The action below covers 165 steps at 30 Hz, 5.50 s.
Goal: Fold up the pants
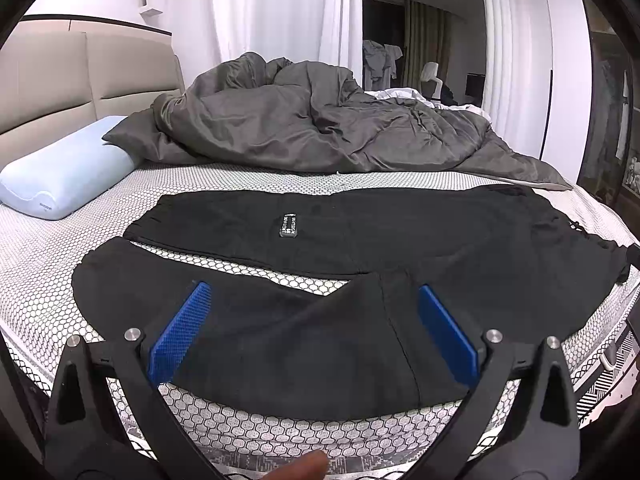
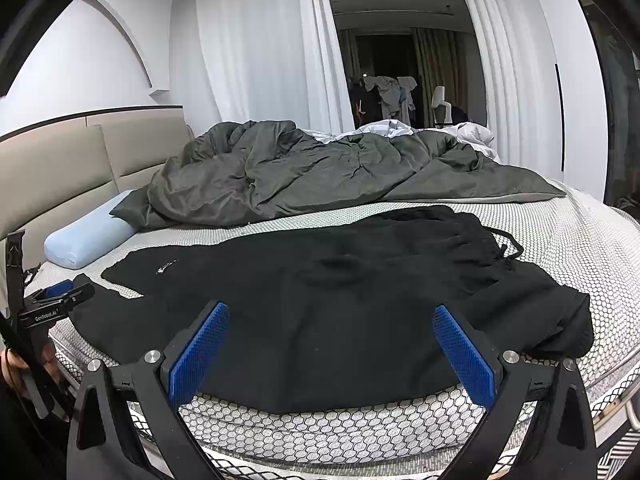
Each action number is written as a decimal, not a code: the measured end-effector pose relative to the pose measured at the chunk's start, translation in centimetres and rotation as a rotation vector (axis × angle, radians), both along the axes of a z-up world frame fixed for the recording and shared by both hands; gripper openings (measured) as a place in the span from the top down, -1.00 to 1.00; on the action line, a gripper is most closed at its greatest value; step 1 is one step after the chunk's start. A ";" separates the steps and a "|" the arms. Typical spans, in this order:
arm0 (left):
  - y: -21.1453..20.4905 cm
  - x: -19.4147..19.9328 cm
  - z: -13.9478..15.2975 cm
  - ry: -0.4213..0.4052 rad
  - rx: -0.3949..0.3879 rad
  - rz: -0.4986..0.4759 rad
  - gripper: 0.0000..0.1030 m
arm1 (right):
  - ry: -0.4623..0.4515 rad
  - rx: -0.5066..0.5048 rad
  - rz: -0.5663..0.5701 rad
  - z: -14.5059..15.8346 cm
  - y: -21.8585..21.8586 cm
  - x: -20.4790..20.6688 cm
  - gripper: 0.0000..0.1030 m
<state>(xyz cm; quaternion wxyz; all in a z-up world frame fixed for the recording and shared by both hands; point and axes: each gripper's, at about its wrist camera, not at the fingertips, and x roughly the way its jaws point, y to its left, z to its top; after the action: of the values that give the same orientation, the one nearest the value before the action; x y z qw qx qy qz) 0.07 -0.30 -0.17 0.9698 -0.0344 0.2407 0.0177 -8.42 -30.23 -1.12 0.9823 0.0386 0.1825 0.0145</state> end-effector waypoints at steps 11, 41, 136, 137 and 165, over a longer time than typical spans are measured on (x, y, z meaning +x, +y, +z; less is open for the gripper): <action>-0.1 0.0 0.0 -0.001 0.001 -0.002 -0.99 | 0.004 -0.005 0.000 -0.1 -0.2 0.2 -1.00; 0.8 0.1 0.0 -0.001 0.003 0.001 -0.99 | -0.001 -0.008 -0.003 -0.1 -0.1 0.1 -1.00; -9.1 0.7 -1.0 0.231 0.083 -0.171 -0.98 | 0.288 0.296 -0.249 -4.3 -16.0 1.2 -1.00; -9.6 0.8 -1.3 0.243 0.086 -0.173 -0.98 | 0.301 0.338 -0.242 -4.7 -16.8 1.5 -1.00; -3.8 3.9 -6.2 0.348 0.044 -0.162 -0.98 | 0.321 0.660 -0.394 -4.3 -22.6 6.1 -0.03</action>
<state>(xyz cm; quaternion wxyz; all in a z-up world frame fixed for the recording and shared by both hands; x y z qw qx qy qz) 3.99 -4.10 -6.36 0.9123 0.0099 0.4065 -0.0497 -2.34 -52.87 -5.42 0.8603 0.3874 0.3082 -0.1222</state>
